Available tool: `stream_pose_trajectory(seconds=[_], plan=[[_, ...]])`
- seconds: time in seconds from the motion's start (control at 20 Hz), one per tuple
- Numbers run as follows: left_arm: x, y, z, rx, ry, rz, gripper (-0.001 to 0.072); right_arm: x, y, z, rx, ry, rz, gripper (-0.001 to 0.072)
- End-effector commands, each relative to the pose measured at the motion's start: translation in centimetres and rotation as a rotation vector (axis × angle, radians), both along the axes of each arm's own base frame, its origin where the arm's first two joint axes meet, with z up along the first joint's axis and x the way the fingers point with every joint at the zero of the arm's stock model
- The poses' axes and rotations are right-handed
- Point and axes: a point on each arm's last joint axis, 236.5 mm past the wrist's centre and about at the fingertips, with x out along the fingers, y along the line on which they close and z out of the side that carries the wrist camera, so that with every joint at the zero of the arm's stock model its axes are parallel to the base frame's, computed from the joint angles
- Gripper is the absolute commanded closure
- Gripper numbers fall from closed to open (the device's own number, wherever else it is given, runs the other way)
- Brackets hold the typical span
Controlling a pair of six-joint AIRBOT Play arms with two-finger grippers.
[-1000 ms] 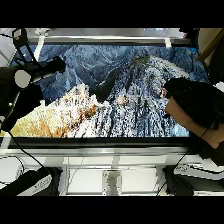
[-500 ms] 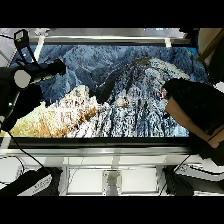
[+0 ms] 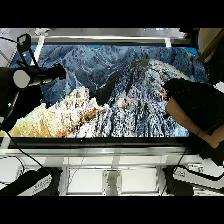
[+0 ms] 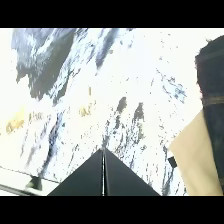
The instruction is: Fold the clothes and pants, and hang the long-sleeved shirts on hangers.
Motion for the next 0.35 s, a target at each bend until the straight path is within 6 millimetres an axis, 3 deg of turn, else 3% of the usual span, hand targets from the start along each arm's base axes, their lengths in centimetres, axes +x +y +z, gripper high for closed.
stream_pose_trajectory(seconds=[0.0, 0.3], plan=[[-0.4, 0.1, -0.6, 0.005, 0.03, -0.001, 0.0105, 0.7, 3.2, -1.0, -0.07, 0.008, 0.096, 0.0699], [-0.4, 0.1, -0.6, 0.005, 0.031, -0.001, 0.0105, -1.0, 3.3, -2.3, -0.078, 0.095, 0.124, 0.0698]])
